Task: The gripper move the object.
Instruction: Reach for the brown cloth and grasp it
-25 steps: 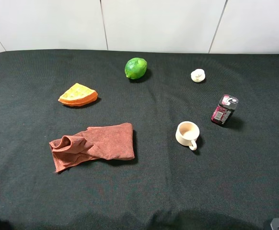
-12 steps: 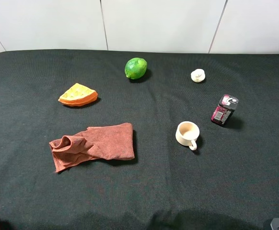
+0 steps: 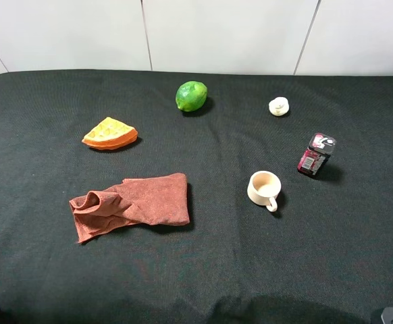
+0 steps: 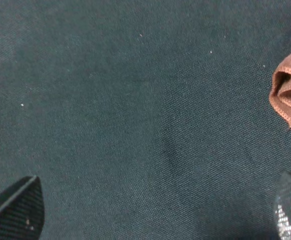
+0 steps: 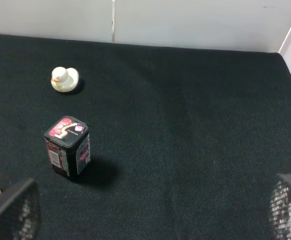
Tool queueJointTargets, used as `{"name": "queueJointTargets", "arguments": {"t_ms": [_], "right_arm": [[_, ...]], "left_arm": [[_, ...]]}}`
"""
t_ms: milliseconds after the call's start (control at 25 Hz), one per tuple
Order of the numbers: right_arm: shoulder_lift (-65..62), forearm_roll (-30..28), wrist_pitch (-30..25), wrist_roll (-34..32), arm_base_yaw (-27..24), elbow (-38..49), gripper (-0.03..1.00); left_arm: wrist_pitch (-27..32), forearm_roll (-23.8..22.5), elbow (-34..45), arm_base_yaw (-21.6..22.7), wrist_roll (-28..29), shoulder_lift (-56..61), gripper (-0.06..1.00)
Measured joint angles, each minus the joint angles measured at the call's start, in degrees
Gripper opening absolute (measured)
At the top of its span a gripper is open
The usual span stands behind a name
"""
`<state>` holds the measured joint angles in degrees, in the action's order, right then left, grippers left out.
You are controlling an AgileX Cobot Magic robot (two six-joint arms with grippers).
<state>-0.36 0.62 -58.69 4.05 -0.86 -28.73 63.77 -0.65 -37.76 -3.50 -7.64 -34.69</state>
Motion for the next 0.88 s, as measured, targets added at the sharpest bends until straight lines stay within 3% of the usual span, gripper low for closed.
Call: {"name": "queueJointTargets", "arguments": {"t_ms": [320,560,880], "right_arm": [[0.0,0.0,0.0,0.0,0.0,0.0,0.69],[0.0,0.0,0.0,0.0,0.0,0.0,0.69],[0.0,0.0,0.0,0.0,0.0,0.0,0.69]], "left_arm": [[-0.7,3.3,-7.6,0.0,-6.5,-15.7,0.97],[-4.7,3.5,-10.6,-0.1,-9.1,-26.8,0.97],[-10.9,1.8,-11.4,-7.4,-12.1,-36.8,0.97]]}}
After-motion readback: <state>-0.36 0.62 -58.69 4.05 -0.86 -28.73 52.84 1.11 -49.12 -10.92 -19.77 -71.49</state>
